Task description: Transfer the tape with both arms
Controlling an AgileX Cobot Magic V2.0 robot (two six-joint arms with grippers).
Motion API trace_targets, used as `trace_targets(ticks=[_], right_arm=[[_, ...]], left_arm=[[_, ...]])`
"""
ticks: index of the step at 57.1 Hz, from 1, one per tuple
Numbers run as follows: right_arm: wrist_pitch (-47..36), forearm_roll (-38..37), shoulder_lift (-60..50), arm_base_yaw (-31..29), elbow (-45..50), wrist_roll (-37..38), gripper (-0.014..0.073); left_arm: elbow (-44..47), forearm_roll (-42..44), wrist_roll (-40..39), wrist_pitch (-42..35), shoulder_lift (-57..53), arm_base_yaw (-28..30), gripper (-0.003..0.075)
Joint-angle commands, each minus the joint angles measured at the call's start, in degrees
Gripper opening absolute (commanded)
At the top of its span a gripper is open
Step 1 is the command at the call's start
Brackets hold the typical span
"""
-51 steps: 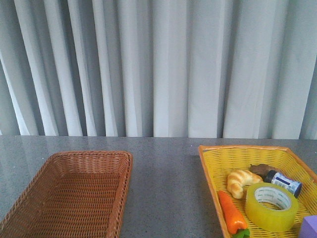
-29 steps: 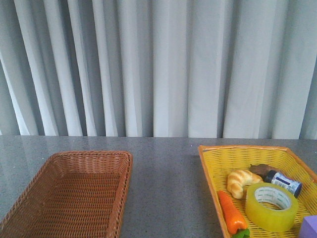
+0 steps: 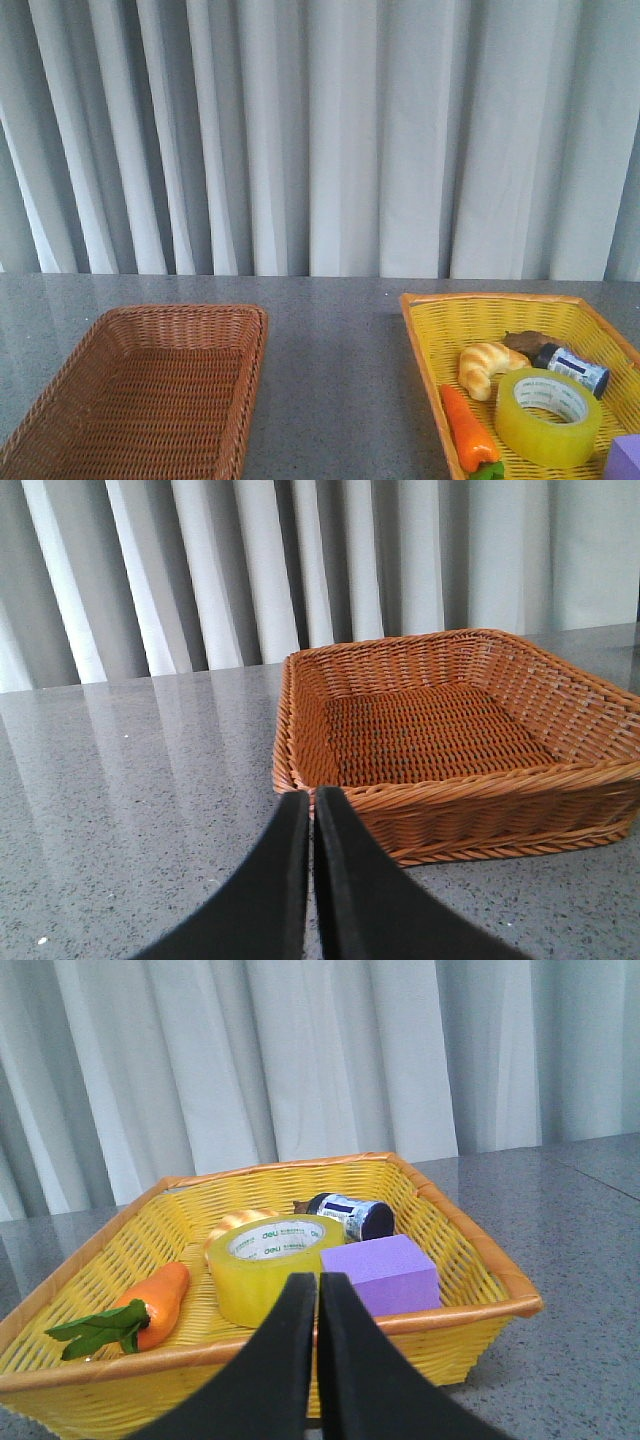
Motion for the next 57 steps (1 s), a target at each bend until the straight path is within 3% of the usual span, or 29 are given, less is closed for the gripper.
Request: trace_targets(ticks=[1, 8, 12, 16, 22, 25, 30, 36, 40, 47, 57], right_arm=[[-4.3, -0.5, -0.6, -0.3, 0.2, 0.1, -0.0004], [-4.5, -0.7, -0.6, -0.3, 0.2, 0.0, -0.0004], [-9.2, -0.6, -0.6, -0.3, 0.2, 0.1, -0.0004], [-19.5, -0.9, -0.6, -0.3, 0.1, 0.1, -0.0004], [-37.9, -2.5, -0.5, -0.3, -0.4, 0.1, -0.0004], [-40.4, -3.8, 0.2, -0.3, -2.1, 0.8, -0.0004], [-35.5, -6.6, 1.8, -0.3, -7.0, 4.2, -0.0004], [-22.5, -12.1, 6.5, -0.3, -16.7, 8.4, -0.0004], [-14.0, -13.6, 11.5, -0.3, -23.7, 9.3, -0.0004], [-2.7, -13.8, 20.3, 0.9, -33.5, 9.1, -0.0004], [4.9, -15.9, 36.1, 1.9, -42.7, 8.7, -0.0004]], left_arm=[[-0.5, 0.0, -0.5, -3.9, -0.9, 0.0, -0.0006], [-0.5, 0.0, -0.5, -3.9, -0.9, 0.0, -0.0006], [-0.5, -0.3, -0.5, -4.2, -0.9, 0.1, -0.0006], [-0.5, -0.5, -1.4, -7.0, -0.9, 0.1, -0.0006], [-1.3, -0.6, -6.5, -19.5, -0.9, 0.1, -0.0006], [-2.6, -0.8, -9.0, -24.0, -0.9, 0.1, -0.0006], [-7.2, -0.7, -9.5, -25.1, -0.4, 0.1, -0.0006], [-15.0, 0.0, -3.4, -21.4, 3.6, 0.1, -0.0006], [-21.2, 0.0, 1.5, -19.8, 9.7, 0.1, -0.0006], [-31.0, -0.3, 2.6, -16.0, 21.7, -0.1, -0.0006], [-45.8, -0.3, 2.3, -5.8, 38.5, -2.8, -0.0006]])
